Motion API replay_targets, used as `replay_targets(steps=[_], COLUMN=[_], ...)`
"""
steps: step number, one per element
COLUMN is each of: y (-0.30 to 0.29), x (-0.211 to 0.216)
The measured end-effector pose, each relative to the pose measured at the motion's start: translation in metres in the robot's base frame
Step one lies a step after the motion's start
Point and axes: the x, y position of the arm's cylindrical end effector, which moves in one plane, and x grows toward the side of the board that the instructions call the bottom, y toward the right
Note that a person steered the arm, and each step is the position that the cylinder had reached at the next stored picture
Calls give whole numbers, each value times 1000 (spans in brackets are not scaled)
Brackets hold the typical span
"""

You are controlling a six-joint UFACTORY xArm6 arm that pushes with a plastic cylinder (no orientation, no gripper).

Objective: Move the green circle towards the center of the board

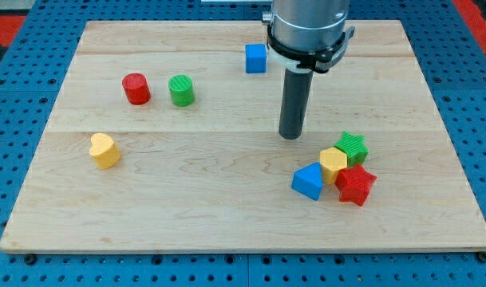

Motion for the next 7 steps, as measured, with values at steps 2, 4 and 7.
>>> replay_targets(steps=[2, 4, 7], y=[-6, -76, -164], x=[-28, -112, -97])
